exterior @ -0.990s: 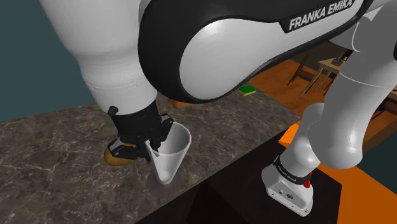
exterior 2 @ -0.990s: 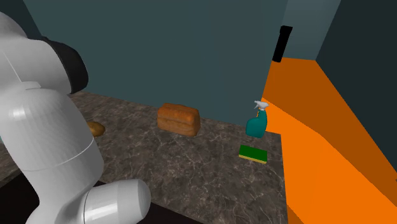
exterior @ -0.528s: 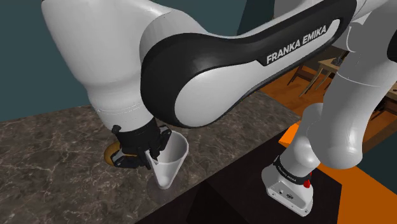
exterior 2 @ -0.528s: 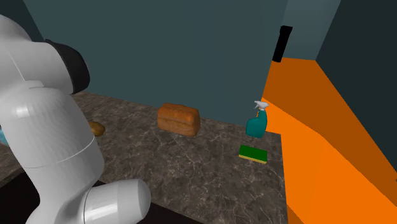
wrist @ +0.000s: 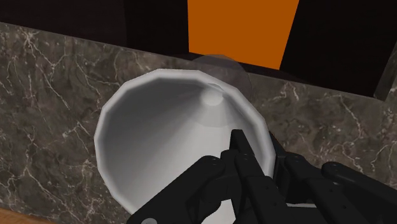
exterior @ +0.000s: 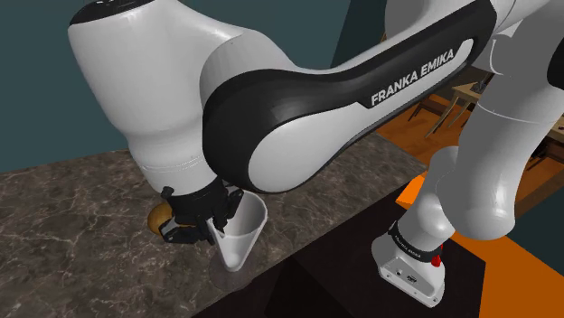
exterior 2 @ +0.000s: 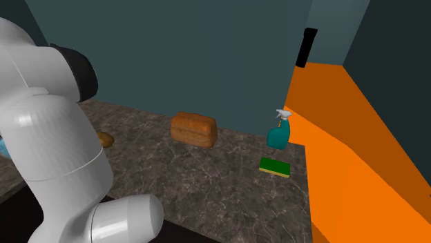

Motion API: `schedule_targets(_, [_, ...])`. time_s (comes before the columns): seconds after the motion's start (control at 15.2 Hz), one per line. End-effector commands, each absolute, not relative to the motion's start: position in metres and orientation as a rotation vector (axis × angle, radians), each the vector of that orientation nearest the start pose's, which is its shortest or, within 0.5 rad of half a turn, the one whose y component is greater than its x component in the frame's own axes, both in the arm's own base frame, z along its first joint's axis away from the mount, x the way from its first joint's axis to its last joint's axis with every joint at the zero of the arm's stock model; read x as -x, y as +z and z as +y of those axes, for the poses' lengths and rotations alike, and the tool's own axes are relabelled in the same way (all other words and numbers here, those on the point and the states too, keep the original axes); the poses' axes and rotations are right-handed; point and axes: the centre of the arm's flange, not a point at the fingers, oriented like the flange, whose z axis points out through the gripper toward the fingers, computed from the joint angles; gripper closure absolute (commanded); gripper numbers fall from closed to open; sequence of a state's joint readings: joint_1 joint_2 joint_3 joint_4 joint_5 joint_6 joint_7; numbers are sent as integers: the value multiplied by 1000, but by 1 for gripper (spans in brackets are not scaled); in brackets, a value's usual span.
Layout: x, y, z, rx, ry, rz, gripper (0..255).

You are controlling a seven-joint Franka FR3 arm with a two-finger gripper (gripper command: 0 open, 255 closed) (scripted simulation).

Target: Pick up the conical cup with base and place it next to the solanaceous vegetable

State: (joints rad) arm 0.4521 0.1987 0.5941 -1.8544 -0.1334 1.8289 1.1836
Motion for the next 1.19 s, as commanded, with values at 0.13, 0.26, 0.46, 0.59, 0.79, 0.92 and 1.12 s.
schedule_targets(0.13, [-313,416,490,3310,115,149,0])
schedule_targets(0.26, [-313,416,490,3310,115,149,0])
schedule_targets(0.46, [-314,429,493,3310,115,149,0])
schedule_targets(0.59, [-316,455,497,3310,115,149,0])
schedule_targets(0.79, [-317,465,499,3310,116,149,0])
schedule_targets(0.92, [-317,465,499,3310,115,149,0])
schedule_targets(1.12, [-317,465,499,3310,115,149,0])
